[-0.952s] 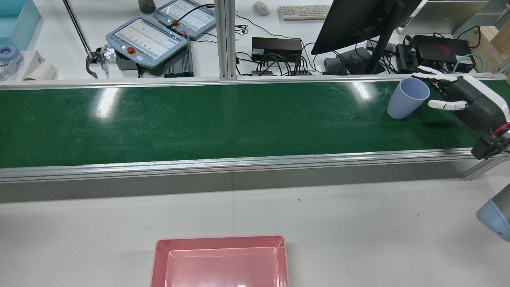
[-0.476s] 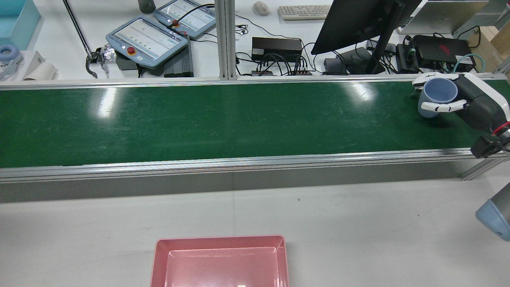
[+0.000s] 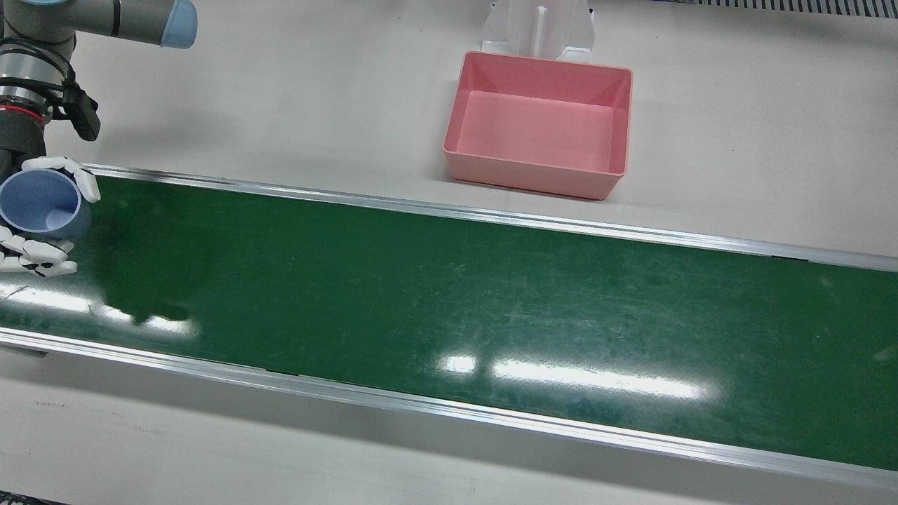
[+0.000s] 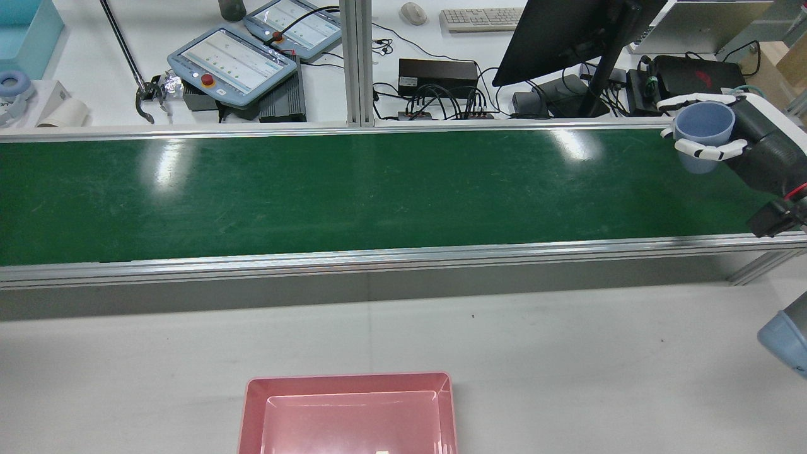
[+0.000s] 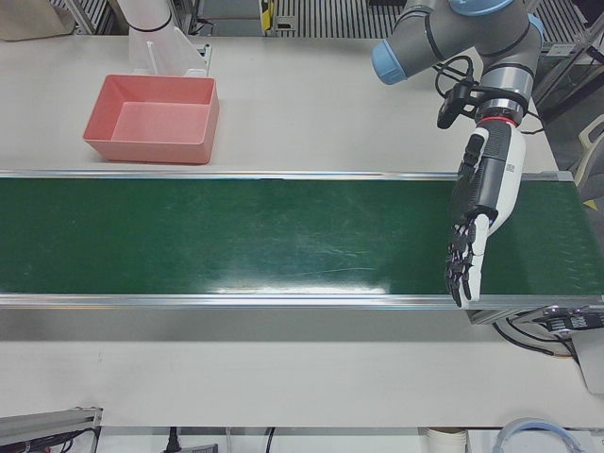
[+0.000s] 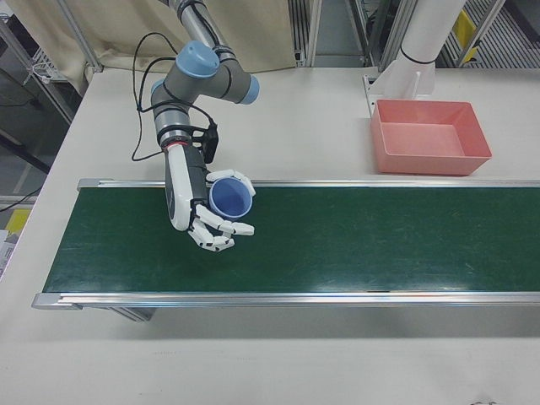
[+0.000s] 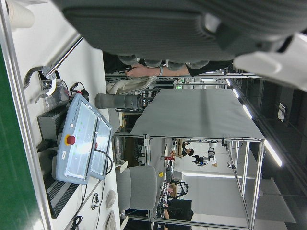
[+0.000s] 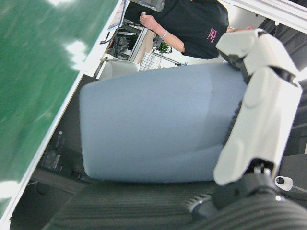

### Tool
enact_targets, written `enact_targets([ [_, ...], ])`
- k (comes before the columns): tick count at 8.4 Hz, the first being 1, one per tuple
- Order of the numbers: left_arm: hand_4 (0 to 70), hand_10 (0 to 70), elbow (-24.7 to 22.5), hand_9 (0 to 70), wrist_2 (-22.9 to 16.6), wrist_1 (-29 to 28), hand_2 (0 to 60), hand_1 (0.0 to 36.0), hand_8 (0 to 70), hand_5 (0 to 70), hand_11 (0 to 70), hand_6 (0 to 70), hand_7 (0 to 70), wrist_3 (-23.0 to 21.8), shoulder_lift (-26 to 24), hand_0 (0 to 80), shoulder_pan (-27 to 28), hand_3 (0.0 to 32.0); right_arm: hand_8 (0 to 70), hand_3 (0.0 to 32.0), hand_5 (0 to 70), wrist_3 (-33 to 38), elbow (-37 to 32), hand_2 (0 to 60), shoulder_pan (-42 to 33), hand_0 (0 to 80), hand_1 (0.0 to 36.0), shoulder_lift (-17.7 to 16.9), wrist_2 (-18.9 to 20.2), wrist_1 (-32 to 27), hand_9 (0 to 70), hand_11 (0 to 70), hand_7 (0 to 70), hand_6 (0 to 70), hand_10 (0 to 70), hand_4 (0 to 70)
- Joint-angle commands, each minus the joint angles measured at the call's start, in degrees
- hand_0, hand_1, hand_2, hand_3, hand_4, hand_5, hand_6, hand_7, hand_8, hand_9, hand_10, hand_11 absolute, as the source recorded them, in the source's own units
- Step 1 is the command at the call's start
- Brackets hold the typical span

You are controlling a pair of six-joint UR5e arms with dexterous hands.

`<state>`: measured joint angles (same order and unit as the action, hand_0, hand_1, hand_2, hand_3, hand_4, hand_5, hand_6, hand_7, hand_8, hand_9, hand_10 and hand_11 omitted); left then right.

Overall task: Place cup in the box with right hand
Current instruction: 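Lift the cup off the belt with the right hand toward the pink tray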

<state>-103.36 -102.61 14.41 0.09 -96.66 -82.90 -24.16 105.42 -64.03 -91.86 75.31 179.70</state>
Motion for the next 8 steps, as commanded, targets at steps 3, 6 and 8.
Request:
enact_targets([
  [3,0.0,0.0,-0.1,0.0,0.0,0.0,0.0,0.0,0.0,0.0,0.0,0.0,0.0,0.0,0.1,0.0,-0.1,0.0,39.0,0.0,16.6,-2.3,14.1,60.0,6.4,57.4,36.0,0.1,0.0,1.4,62.8,38.4,70.0,31.3,24.0,23.6],
  [6,0.0,0.0,-0.1,0.0,0.0,0.0,0.0,0.0,0.0,0.0,0.0,0.0,0.0,0.0,0.0,0.0,0.0,0.0,39.8,0.0,16.8,-6.9,21.2,60.0,19.4,60.8,36.0,0.8,-5.7,2.4,63.8,38.9,70.0,31.3,24.3,25.8],
  [8,0.0,0.0,-0.2,0.0,0.0,0.1,0.0,0.0,0.0,0.0,0.0,0.0,0.0,0.0,0.0,0.0,0.0,0.0,38.4,0.0,16.2,-11.7,24.3,60.0,30.7,59.1,36.0,4.5,-11.5,2.5,62.5,37.0,70.0,30.2,23.1,23.8],
])
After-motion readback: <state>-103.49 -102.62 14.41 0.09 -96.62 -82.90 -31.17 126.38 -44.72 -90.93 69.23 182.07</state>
